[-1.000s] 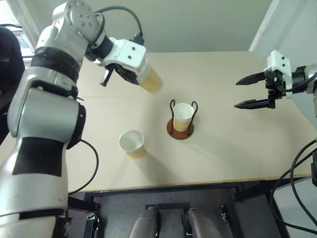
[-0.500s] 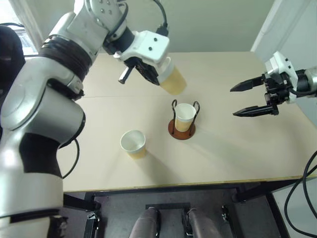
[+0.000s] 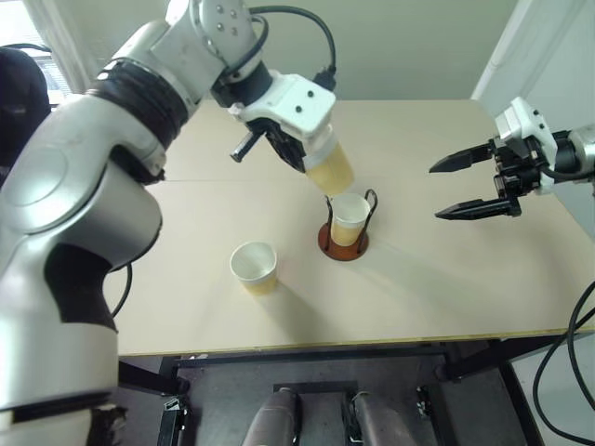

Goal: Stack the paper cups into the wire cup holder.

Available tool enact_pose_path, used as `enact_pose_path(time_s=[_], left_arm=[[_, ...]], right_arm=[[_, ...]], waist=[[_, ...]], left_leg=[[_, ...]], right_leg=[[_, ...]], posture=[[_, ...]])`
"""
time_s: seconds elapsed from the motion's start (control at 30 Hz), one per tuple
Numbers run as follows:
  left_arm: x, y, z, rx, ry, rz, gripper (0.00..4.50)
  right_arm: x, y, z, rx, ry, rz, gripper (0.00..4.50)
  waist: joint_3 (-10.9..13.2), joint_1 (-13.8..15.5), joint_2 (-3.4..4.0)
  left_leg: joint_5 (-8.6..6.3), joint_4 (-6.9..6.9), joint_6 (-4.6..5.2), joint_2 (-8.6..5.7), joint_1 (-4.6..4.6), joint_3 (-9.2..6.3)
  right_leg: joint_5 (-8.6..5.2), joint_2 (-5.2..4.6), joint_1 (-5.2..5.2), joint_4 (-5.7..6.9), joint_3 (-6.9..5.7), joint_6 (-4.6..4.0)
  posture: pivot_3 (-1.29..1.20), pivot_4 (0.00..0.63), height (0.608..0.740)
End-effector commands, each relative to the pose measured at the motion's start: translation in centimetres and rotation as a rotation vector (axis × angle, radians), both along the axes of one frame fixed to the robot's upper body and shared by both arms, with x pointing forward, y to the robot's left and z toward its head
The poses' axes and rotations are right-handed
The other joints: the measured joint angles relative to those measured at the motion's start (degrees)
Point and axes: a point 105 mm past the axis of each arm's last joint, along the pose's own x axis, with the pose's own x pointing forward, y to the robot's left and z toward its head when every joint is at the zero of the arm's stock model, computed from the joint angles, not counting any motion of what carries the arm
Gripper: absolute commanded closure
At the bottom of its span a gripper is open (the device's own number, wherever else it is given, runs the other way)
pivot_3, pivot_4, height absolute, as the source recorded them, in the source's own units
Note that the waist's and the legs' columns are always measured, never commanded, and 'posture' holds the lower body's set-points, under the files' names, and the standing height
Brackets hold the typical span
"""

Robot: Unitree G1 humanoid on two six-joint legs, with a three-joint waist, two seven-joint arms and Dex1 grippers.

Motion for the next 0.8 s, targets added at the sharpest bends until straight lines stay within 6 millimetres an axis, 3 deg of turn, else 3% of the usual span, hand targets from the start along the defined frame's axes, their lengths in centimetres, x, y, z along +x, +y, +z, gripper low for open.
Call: enact_pose_path(time_s=[0.03,0.27,0.8], left_arm=[[-0.5,-0.6,1.4,0.021,-0.039,-0.042,4.49],[-0.3,-1.6,1.3,0.037,-0.072,-0.08,4.49],[0.5,-1.6,0.5,0.124,-0.129,-0.095,4.49]], right_arm=[[-0.3,0.0,1.1,-0.007,-0.046,0.008,0.06],[-0.4,-0.1,1.1,-0.01,-0.051,0.003,0.06],[-0.5,-0.4,1.1,-0.022,-0.064,-0.008,0.06]], waist=[[0.0,0.08,0.0],[0.0,0.2,0.01],[0.0,0.32,0.0]], left_leg=[[0.0,0.01,0.01,0.01,-0.01,-0.01],[-0.05,-0.03,0.04,0.0,0.0,0.02],[-0.21,-0.01,0.18,-0.03,-0.03,0.06]], right_leg=[[0.0,-0.02,0.01,0.0,0.01,0.03],[-0.02,-0.01,0.01,-0.02,0.0,0.08],[-0.09,-0.04,0.02,-0.04,0.03,0.19]], posture=[[0.0,0.15,0.74],[0.0,0.15,0.74],[0.0,0.15,0.74]])
